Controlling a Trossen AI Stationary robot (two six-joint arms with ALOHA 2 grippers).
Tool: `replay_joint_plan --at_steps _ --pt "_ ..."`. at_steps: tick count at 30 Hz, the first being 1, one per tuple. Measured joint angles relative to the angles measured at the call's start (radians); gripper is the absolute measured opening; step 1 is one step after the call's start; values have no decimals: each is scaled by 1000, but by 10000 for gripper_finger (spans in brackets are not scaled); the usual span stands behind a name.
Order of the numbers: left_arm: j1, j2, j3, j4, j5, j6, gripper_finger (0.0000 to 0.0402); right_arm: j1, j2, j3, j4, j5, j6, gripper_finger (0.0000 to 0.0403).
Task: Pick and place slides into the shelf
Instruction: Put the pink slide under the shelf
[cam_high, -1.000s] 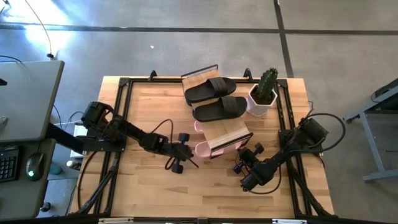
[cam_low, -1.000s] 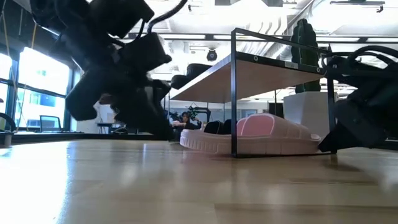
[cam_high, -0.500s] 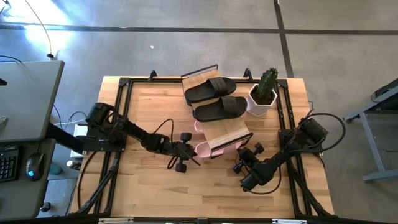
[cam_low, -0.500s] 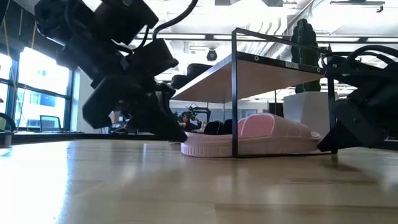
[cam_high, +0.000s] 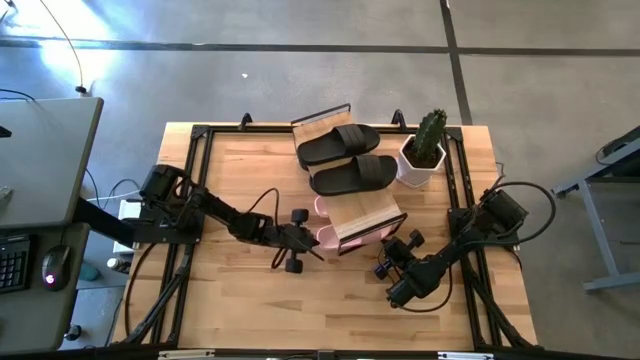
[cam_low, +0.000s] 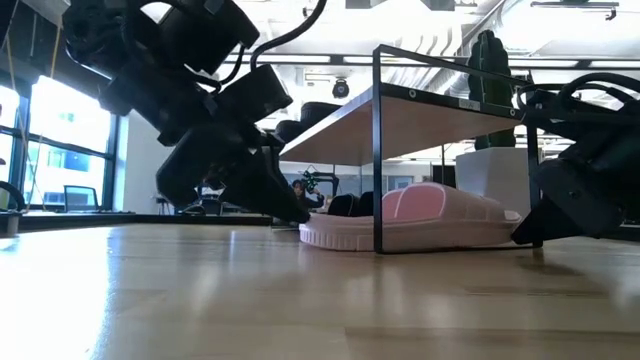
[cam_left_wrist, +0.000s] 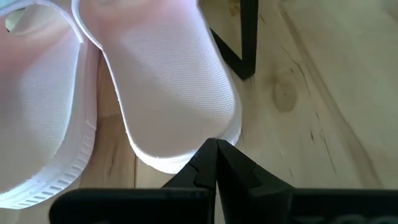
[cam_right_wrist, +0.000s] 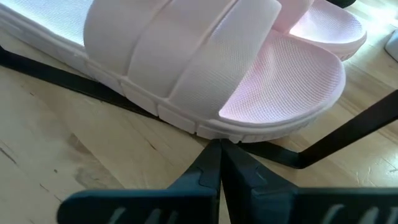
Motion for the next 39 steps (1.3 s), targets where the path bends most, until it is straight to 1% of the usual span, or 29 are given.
replay_joint_plan --at_steps 15,20,25,34,39 --pt "0 13 0 54 8 28 0 0 0 0 -11 3 16 0" --pt "27 13 0 65 6 28 0 0 0 0 -12 7 16 0" --pt "66 13 0 65 33 20 0 0 0 0 -12 8 16 0" --pt "65 13 0 65 42 23 0 0 0 0 -13 7 16 0" --pt "65 12 0 60 80 23 0 0 0 0 -14 7 16 0"
